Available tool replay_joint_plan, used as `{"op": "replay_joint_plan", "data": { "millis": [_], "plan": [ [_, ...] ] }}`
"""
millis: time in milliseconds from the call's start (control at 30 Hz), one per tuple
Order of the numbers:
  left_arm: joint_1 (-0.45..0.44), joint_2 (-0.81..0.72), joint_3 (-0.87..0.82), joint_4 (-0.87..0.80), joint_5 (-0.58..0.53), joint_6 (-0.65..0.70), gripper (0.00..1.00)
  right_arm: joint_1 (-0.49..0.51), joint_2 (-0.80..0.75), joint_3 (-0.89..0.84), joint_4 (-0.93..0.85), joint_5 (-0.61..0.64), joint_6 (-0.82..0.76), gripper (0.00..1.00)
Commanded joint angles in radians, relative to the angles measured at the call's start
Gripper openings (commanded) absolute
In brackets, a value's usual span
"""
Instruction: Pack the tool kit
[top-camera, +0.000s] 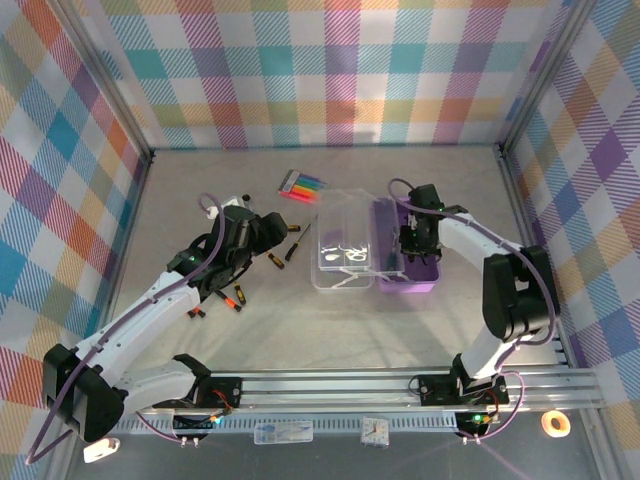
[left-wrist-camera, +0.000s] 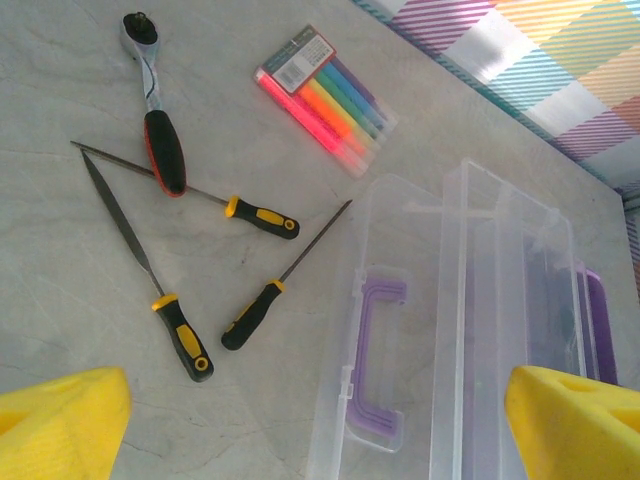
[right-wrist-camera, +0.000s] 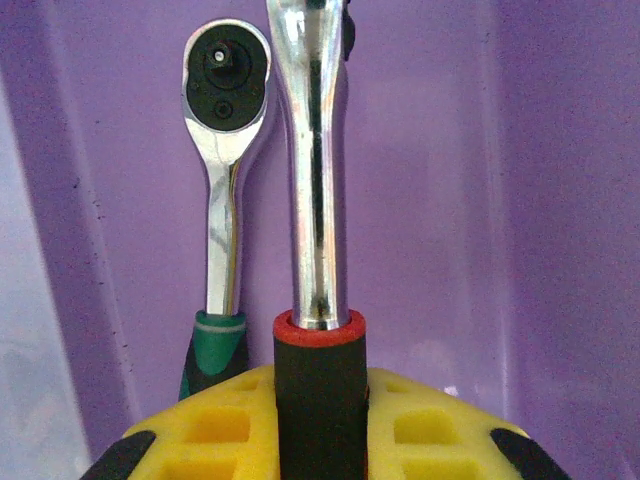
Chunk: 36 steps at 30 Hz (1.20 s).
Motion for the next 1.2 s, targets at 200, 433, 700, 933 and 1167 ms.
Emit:
{"op": "replay_joint_plan", "data": {
  "millis": [200,433,700,933,1167],
  "plan": [
    [0.014,0.028,0.031,-0.026,0.006,-0.001,0.96,-0.008,0.064,-0.006,0.061,-0.055,0.008,0.09],
    [0.013,0.051,0.045,-0.026,0.023,0.002,0.95,-0.008,0.079,-0.002,0.055,-0.065,0.017,0.18],
    [0.014,0.062,0.056,-0.032,0.033,0.010,0.96,-0.009,0.082,-0.003,0.051,-0.078,0.017,0.24],
    [0.013,0.061,0.072,-0.040,0.040,0.015,0.96,-0.014,0.073,0.000,0.044,-0.086,0.014,0.26],
    [0.013,0.057,0.090,-0.051,0.044,0.032,0.96,-0.015,0.030,0.009,0.020,-0.100,0.009,0.31]
  ]
}}
